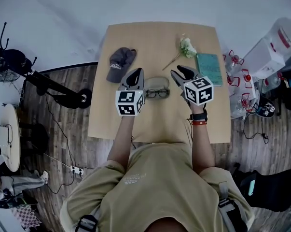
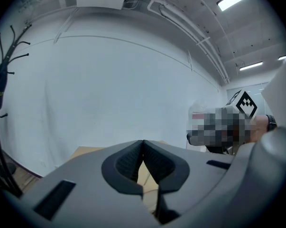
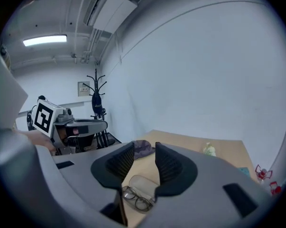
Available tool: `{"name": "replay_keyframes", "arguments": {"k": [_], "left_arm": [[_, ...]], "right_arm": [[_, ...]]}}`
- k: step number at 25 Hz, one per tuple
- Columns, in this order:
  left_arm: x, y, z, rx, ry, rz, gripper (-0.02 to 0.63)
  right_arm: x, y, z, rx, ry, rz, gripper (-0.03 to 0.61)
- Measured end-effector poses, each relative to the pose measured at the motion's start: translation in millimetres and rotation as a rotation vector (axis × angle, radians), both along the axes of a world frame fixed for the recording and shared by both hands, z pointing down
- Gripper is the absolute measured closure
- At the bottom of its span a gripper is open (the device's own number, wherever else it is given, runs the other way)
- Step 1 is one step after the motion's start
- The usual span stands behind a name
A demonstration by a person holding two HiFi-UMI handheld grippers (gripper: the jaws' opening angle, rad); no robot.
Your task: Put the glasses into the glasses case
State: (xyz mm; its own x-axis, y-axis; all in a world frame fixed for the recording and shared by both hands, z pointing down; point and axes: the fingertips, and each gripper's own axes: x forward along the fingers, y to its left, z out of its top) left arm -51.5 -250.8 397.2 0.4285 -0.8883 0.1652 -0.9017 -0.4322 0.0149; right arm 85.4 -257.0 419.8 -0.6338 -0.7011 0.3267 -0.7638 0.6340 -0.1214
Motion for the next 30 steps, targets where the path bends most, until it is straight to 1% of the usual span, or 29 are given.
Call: {"name": "replay_keyframes", "arguments": {"k": [11, 16, 21, 25, 30], "left_arm": [[12, 7, -16, 0.036, 0.007, 0.007, 0.592], [15, 13, -19, 0.049, 0.01, 0.011, 0.592], [17, 16, -21, 0.054, 0.024, 0.002, 0.592], [12, 17, -22, 0.059, 0.029, -0.005, 0.592], [9, 15, -18, 0.056, 0.026, -0.011, 0.592]], "right_arm": [[26, 1, -28, 0.126, -0.046, 0.203, 0.434], [40, 7, -39, 0.181, -0.06, 0.286, 0.477], [57, 11, -45, 0.214, -0.052, 0.367, 0.515], [70, 14, -46, 0.225, -0.076, 0.428, 0.563], [75, 13, -43, 0.228, -0.071, 0.451, 0.567]]}}
